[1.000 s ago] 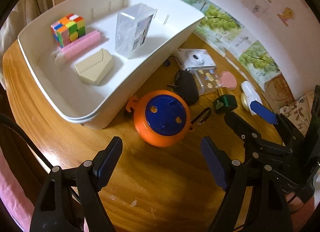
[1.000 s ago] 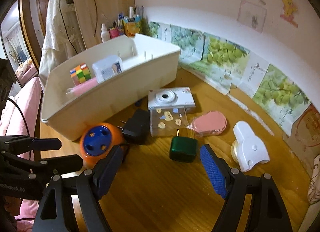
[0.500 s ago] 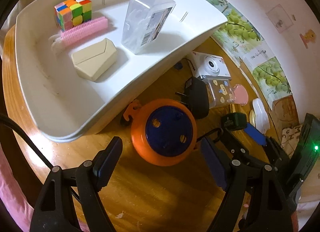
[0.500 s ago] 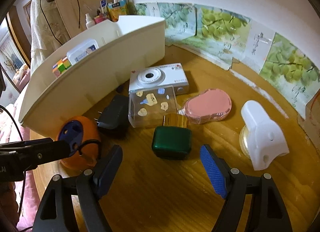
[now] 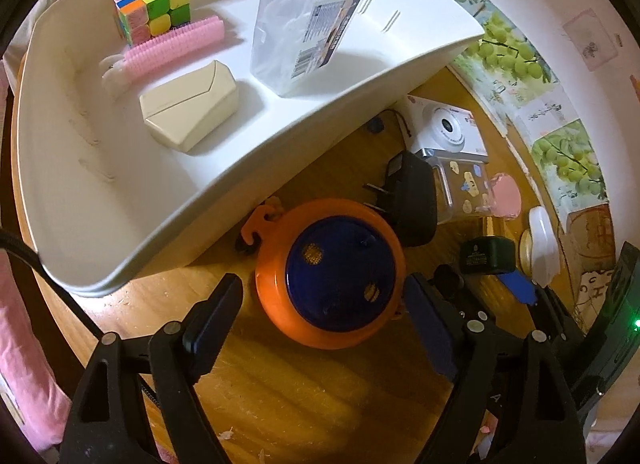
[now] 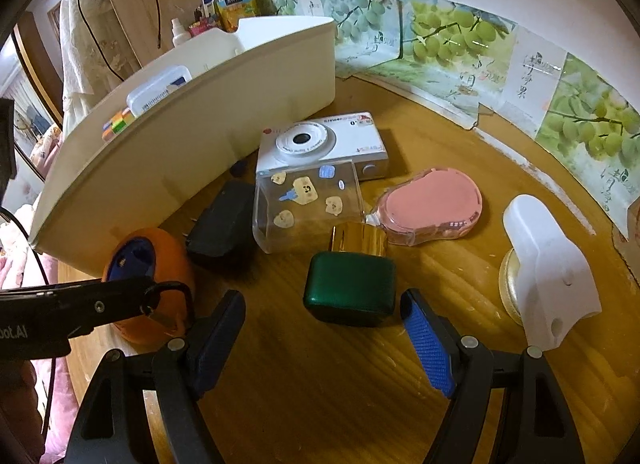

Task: Organize rigid objects
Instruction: 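Grasp the green square box with the right tool while the left tool approaches the orange reel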

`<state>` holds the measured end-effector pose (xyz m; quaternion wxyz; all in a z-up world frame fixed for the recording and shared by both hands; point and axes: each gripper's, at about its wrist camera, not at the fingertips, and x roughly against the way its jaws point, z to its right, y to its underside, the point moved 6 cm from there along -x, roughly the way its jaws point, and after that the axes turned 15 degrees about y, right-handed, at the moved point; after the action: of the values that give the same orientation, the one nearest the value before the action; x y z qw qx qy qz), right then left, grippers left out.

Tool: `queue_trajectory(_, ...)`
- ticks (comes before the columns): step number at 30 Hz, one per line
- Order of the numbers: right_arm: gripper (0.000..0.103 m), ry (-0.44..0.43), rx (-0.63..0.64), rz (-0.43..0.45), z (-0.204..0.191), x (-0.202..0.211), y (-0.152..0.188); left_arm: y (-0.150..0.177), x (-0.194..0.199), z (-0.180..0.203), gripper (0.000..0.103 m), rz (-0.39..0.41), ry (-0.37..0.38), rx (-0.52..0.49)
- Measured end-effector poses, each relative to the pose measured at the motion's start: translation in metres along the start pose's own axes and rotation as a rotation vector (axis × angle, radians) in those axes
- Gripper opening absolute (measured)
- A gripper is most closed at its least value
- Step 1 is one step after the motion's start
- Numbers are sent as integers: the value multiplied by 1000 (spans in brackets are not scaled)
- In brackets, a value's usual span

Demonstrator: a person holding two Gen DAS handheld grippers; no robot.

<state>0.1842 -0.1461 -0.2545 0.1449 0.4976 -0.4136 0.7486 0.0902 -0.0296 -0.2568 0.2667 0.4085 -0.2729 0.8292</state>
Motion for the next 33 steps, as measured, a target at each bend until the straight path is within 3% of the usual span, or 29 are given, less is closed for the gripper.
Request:
queue_trajectory(7,67,11,7,3,1,-1,-2,-4,-5,1,89,7,-22,19)
queue_trajectory(14,43,29,-5,-10,4,0,-2,-12,-14,0,94,2,-49,44)
queue_trajectory(24,42,32,-20,-43,9,4,5,-23,-17,-8,96,27,-75,79)
queue_trajectory(33,41,40,-16,-66,10,7,11,-23,-15,-5,81,3,-16,74)
